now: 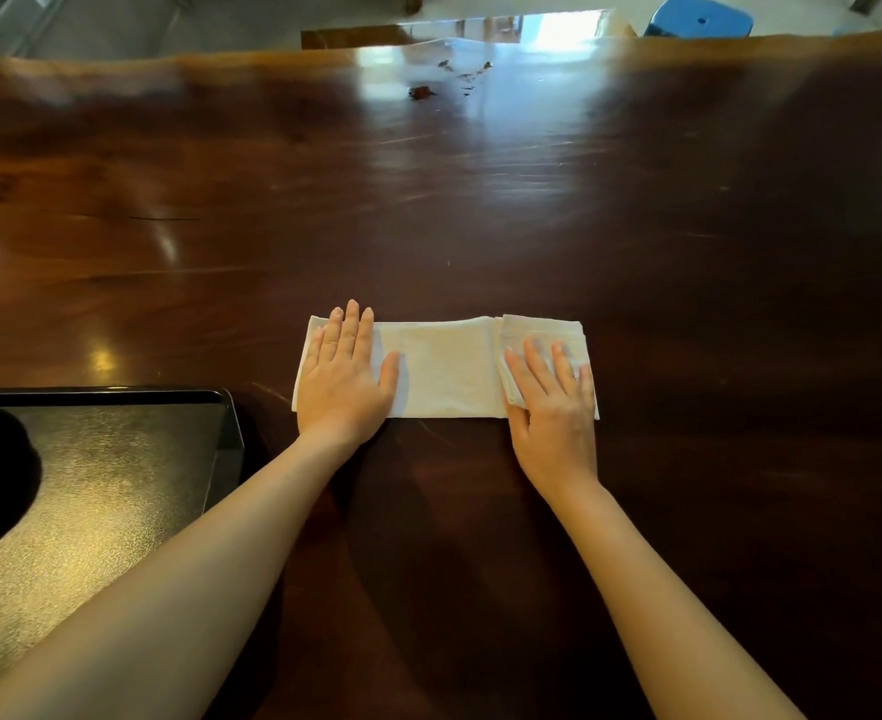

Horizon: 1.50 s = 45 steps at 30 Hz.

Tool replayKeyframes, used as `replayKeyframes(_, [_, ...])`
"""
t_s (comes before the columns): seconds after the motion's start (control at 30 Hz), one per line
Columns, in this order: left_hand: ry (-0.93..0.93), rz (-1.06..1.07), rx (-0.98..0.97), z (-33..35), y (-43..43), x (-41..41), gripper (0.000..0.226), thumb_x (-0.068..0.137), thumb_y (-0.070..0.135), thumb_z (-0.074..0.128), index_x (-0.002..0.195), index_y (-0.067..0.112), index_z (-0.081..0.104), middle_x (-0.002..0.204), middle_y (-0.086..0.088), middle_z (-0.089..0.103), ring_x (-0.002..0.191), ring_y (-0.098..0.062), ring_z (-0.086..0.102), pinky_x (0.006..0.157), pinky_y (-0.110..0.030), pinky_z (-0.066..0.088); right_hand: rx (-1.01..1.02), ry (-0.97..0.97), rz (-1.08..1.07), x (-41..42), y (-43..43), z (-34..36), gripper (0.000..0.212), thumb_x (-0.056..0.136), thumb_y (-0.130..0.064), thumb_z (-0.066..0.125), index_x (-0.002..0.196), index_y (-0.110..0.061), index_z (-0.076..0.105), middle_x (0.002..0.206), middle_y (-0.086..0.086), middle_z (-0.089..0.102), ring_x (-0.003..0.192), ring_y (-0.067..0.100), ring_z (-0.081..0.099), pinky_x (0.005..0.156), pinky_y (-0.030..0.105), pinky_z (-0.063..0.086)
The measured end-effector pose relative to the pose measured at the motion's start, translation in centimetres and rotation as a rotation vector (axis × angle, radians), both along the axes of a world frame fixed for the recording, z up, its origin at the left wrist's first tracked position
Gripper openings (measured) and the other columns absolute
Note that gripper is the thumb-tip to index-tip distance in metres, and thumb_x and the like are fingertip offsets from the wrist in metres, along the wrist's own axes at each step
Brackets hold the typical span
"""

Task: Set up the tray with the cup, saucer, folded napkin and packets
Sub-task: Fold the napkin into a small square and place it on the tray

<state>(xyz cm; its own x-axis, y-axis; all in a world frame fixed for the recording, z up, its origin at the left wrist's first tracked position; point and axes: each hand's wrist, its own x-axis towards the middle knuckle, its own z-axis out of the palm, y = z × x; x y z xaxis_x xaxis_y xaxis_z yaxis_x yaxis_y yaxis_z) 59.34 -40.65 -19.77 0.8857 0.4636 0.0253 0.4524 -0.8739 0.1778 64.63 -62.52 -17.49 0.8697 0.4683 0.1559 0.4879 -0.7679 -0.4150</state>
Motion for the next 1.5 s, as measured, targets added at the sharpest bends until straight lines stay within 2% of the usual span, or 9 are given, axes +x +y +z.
replayKeyframes(0.2, [-0.005,0.003,0.007,0.0,-0.1,0.0,0.067,0.092,0.056,0.014,0.148,0.019,0.007,0.159,0.000,0.002,0.145,-0.011,-0.005,0.114,-0.028,-0.009,-0.315,0.108,0.092,0.3,-0.5,-0.5,0.070,0.088,-0.061,0.006,0.148,-0.025,0.007,0.157,-0.003,-0.002,0.145,0.019,-0.009,0.114,0.042,-0.013])
replayKeyframes(0.37, [-0.010,-0.001,-0.002,0.0,0.0,0.0,0.067,0.093,0.056,0.015,0.148,0.019,0.008,0.158,0.000,0.003,0.145,-0.012,-0.004,0.115,-0.028,-0.009,-0.084,-0.074,0.004,2.3,-0.2,1.2,0.051,0.094,-0.041,0.022,0.126,-0.015,0.051,0.129,0.005,0.055,0.123,0.027,0.043,0.108,0.047,0.025])
replayKeyframes(0.57, [0.001,-0.002,-0.002,-0.4,0.1,0.1,0.068,0.091,0.058,0.011,0.148,0.020,0.008,0.158,0.000,0.003,0.145,-0.011,-0.004,0.115,-0.028,-0.009,-0.452,0.043,0.219,4.6,-0.7,-1.1,0.062,0.089,-0.056,0.001,0.144,-0.033,-0.015,0.158,-0.002,-0.012,0.143,0.025,-0.019,0.111,0.049,-0.017])
replayKeyframes(0.87, [0.074,0.074,-0.066,1.2,0.9,0.3,0.064,0.095,0.048,0.026,0.148,0.018,0.005,0.159,-0.003,-0.001,0.146,-0.018,-0.005,0.115,-0.037,-0.009,-0.475,0.085,0.165,4.9,-0.5,-1.4,0.068,0.082,-0.067,-0.001,0.142,-0.040,-0.018,0.158,-0.001,-0.014,0.143,0.024,-0.018,0.112,0.056,-0.011])
replayKeyframes(1.0, [0.054,0.402,-0.283,3.8,2.9,0.3,0.069,0.089,0.023,0.048,0.147,0.014,0.011,0.157,-0.011,0.013,0.143,-0.030,0.013,0.113,-0.049,0.018,-0.466,0.095,0.129,4.4,-0.5,-1.2,0.067,0.083,-0.065,0.000,0.143,-0.038,-0.017,0.158,-0.001,-0.013,0.143,0.025,-0.018,0.111,0.056,-0.013])
replayKeyframes(1.17, [0.088,0.554,-0.512,5.6,3.9,1.7,0.065,0.081,0.015,0.059,0.138,0.010,0.029,0.139,-0.015,0.035,0.122,-0.033,0.041,0.084,-0.040,0.043,-0.459,0.088,0.042,2.4,-1.0,-1.4,0.068,0.085,-0.063,0.001,0.144,-0.034,-0.015,0.158,0.005,-0.012,0.143,0.028,-0.016,0.109,0.053,-0.017])
replayKeyframes(1.27, [0.146,0.564,-0.664,6.4,4.1,2.2,0.035,0.079,0.017,0.061,0.112,0.008,0.053,0.105,-0.010,0.054,0.091,-0.025,0.055,0.065,-0.032,0.043,-0.460,0.085,0.021,1.7,-1.2,-1.3,0.068,0.084,-0.063,-0.002,0.143,-0.032,-0.018,0.157,0.006,-0.013,0.143,0.027,-0.018,0.110,0.048,-0.019])
replayKeyframes(1.37, [0.037,0.438,-0.602,7.2,3.4,2.4,0.007,0.077,0.016,0.053,0.074,0.010,0.051,0.071,-0.003,0.046,0.062,-0.018,0.043,0.053,-0.029,0.032,-0.447,0.097,0.017,1.8,-1.2,-1.4,0.069,0.083,-0.064,-0.003,0.142,-0.033,-0.020,0.157,0.006,-0.014,0.143,0.026,-0.018,0.112,0.047,-0.016])
replayKeyframes(1.5, [-0.189,0.231,-0.388,8.8,-0.9,1.6,0.007,0.081,0.016,0.053,0.082,0.010,0.050,0.080,-0.005,0.049,0.063,-0.021,0.048,0.052,-0.030,0.036,-0.433,0.091,0.026,1.8,-1.3,-1.6,0.068,0.084,-0.064,-0.003,0.143,-0.034,-0.017,0.158,0.004,-0.012,0.143,0.025,-0.017,0.113,0.047,-0.013])
